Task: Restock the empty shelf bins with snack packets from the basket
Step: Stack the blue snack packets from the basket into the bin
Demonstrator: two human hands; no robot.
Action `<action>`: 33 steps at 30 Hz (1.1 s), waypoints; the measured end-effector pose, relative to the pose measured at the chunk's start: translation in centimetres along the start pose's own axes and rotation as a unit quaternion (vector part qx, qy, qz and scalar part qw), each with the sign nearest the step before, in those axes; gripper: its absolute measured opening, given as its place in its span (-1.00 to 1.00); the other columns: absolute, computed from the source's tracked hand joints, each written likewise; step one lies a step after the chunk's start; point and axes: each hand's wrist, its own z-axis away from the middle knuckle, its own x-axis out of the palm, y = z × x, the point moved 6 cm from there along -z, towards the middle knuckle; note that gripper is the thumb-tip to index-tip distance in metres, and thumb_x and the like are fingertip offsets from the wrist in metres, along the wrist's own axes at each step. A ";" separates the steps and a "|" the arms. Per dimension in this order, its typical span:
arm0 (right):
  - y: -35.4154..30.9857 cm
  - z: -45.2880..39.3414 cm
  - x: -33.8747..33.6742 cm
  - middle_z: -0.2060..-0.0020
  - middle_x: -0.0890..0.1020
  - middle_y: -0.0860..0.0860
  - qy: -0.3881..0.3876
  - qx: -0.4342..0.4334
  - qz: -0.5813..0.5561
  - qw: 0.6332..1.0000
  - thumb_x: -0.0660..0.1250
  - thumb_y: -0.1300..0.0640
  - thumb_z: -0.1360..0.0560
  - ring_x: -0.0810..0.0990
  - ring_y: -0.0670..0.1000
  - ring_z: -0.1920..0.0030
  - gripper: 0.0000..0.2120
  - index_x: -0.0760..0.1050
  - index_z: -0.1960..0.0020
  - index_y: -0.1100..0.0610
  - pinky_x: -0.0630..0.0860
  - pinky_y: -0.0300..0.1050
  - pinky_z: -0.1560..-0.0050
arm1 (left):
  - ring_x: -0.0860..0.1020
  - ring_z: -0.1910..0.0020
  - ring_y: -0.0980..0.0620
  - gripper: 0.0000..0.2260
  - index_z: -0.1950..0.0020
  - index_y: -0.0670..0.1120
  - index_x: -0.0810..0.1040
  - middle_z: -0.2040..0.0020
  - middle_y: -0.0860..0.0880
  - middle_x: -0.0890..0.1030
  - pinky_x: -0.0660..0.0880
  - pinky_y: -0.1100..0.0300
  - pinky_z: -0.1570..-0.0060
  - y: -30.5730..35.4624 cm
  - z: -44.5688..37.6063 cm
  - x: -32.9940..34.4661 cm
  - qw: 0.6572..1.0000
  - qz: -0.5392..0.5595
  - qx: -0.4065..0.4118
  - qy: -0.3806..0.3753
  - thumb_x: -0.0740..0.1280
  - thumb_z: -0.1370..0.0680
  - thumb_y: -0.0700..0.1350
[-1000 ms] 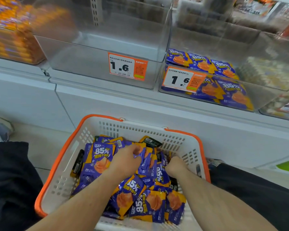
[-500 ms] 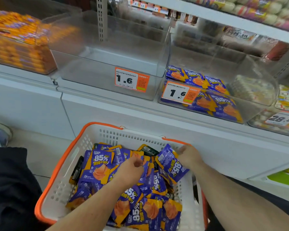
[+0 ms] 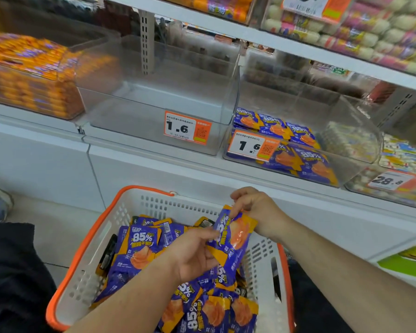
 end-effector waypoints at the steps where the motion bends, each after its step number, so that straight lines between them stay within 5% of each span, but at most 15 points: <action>1: -0.5 0.3 -0.2 -0.04 0.47 -0.01 -0.003 -0.004 0.005 1.000 0.38 0.61 -0.30 0.52 -0.05 0.00 -0.43 0.63 0.50 -0.06 0.52 -0.08 0.04 | 0.64 0.33 -0.05 -0.76 -0.22 -0.22 0.51 0.11 -0.17 0.67 0.59 0.13 0.38 0.6 -0.2 -0.2 0.999 -0.008 0.039 0.029 0.28 -0.56 -0.30; 4: -1.1 1.1 -1.4 -0.06 0.53 -0.03 -0.010 0.009 0.051 0.999 0.20 0.61 -0.38 0.56 -0.18 0.04 -0.52 0.65 0.32 0.08 0.53 -0.32 0.08 | 0.67 0.25 -0.09 -0.64 -0.24 -0.16 0.47 0.12 -0.12 0.70 0.63 0.04 0.26 3.2 0.0 -0.9 0.979 -0.051 0.159 0.117 0.33 -0.50 -0.44; 7: -1.0 1.7 -2.6 -0.02 0.64 0.14 0.017 0.047 -0.021 0.999 0.17 0.58 -0.38 0.64 -0.01 0.14 -0.56 0.63 0.27 0.13 0.56 -0.05 0.05 | 0.65 0.26 -0.03 -0.64 -0.14 -0.05 0.51 0.05 -0.05 0.67 0.57 0.16 0.40 6.0 0.9 -0.1 0.943 -0.147 0.266 0.137 0.37 -0.48 -0.43; 11: -2.3 3.0 -2.7 0.00 0.63 0.15 0.037 0.040 -0.070 0.996 0.36 0.45 -0.43 0.59 0.05 0.18 -0.71 0.59 0.04 0.08 0.53 0.01 0.08 | 0.64 0.11 0.09 -0.59 -0.08 0.11 0.50 -0.07 -0.03 0.63 0.58 0.18 0.15 9.3 2.0 2.3 0.872 -0.266 0.384 0.148 0.42 -0.46 -0.38; 14: -3.5 3.7 -2.9 -0.05 0.57 0.05 0.076 0.021 -0.034 0.996 0.44 0.38 -0.39 0.62 -0.01 0.14 -0.61 0.54 -0.10 -0.01 0.57 -0.11 0.04 | 0.60 0.20 0.27 -0.57 -0.08 0.12 0.48 -0.01 0.09 0.61 0.55 0.34 0.23 11.1 2.5 4.2 0.839 -0.295 0.431 0.154 0.42 -0.46 -0.39; 17: -5.6 4.3 -3.7 -0.20 0.41 -0.12 0.134 -0.047 0.174 0.974 0.55 0.04 -0.29 0.45 -0.23 -0.08 -0.35 0.41 -0.32 -0.06 0.36 -0.49 -0.09 | 0.59 0.21 0.30 -0.57 -0.12 0.10 0.47 0.00 0.11 0.60 0.53 0.39 0.23 12.8 2.8 6.3 0.812 -0.311 0.465 0.165 0.43 -0.46 -0.36; 19: -6.6 4.5 -4.0 -0.30 0.31 -0.15 0.153 -0.070 0.269 0.948 0.50 -0.26 -0.15 0.35 -0.16 -0.26 -0.07 0.27 -0.44 -0.06 0.35 -0.27 -0.28 | 0.60 0.17 0.28 -0.58 -0.12 0.09 0.48 -0.01 0.11 0.61 0.54 0.36 0.17 13.9 2.7 8.2 0.802 -0.315 0.483 0.154 0.43 -0.46 -0.36; 21: -7.3 4.4 -4.7 -0.30 0.30 -0.12 0.196 -0.074 0.318 0.925 0.44 -0.37 -0.10 0.33 -0.06 -0.29 -0.01 0.22 -0.43 -0.05 0.37 -0.07 -0.30 | 0.62 0.09 0.21 -0.58 -0.08 0.13 0.49 -0.03 0.10 0.61 0.57 0.26 0.08 15.0 2.7 10.4 0.787 -0.329 0.503 0.138 0.44 -0.45 -0.36; 24: -8.3 4.0 -6.8 -0.18 0.37 -0.04 0.286 -0.098 0.320 0.898 0.45 -0.28 -0.12 0.39 0.05 -0.19 -0.13 0.29 -0.32 0.03 0.41 -0.07 -0.16 | 0.60 0.09 0.23 -0.57 -0.01 0.19 0.47 -0.02 0.13 0.60 0.57 0.25 0.07 16.6 2.6 13.8 0.769 -0.350 0.521 0.123 0.46 -0.44 -0.34; 28: -9.9 2.6 -11.3 -0.07 0.47 0.02 0.376 -0.158 0.292 0.865 0.37 -0.21 -0.12 0.48 0.09 -0.05 -0.25 0.39 -0.24 0.11 0.49 -0.01 -0.05 | 0.59 0.03 0.20 -0.63 -0.30 0.00 0.45 -0.08 0.09 0.57 0.55 0.26 0.00 19.4 1.9 17.9 0.723 -0.391 0.557 0.114 0.41 -0.51 -0.11; 30: -10.4 1.3 -14.2 -0.04 0.49 0.03 0.391 -0.146 0.282 0.864 0.37 -0.22 -0.12 0.50 0.10 -0.04 -0.27 0.41 -0.21 0.09 0.50 0.03 -0.04 | 0.54 -0.11 0.03 -0.52 -0.40 -0.08 0.40 -0.21 -0.04 0.54 0.49 0.07 -0.17 20.5 1.4 19.5 0.642 -0.451 0.606 0.132 0.24 -0.54 0.10; 33: -10.0 -2.1 -19.1 -0.10 0.47 0.09 0.384 -0.048 0.308 0.869 0.35 -0.27 -0.17 0.48 0.16 -0.14 -0.24 0.37 -0.28 0.06 0.47 0.03 -0.15 | 0.45 -0.22 -0.13 -0.44 -0.38 -0.17 0.44 -0.29 -0.16 0.48 0.39 0.00 -0.17 20.8 -0.1 21.1 0.430 -0.599 0.650 0.186 0.06 -0.52 0.14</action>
